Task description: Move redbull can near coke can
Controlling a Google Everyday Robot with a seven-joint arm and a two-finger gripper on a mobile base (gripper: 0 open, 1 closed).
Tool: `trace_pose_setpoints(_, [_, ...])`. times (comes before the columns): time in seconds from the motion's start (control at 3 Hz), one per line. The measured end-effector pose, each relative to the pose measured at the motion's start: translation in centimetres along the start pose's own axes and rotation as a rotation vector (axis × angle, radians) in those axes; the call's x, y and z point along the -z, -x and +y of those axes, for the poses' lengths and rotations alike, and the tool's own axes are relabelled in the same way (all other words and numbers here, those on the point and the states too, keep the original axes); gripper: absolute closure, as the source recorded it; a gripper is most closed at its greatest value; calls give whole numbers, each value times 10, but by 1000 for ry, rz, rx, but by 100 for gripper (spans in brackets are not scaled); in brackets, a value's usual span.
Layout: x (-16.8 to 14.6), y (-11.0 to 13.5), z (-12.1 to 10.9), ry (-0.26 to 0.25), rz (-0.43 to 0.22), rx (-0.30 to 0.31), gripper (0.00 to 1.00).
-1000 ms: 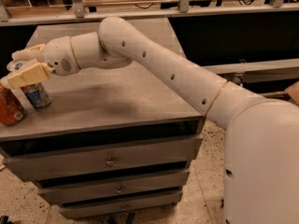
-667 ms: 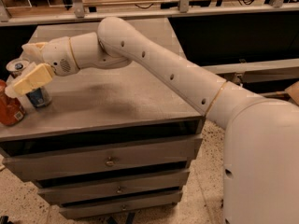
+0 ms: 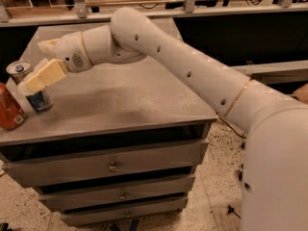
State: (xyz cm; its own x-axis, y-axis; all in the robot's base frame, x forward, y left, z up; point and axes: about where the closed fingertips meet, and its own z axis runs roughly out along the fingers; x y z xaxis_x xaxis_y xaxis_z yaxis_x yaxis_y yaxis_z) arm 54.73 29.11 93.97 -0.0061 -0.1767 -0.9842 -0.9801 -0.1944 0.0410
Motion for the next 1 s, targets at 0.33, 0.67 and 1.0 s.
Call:
trace_pose_setpoints(0.33, [68,13,-16,-175,66,-37,0])
trace_pose_setpoints(0.67, [115,22,-31,-344,65,-40,0])
trace_pose_setpoints(1.0, [115,22,-31,-344,65,-40,0])
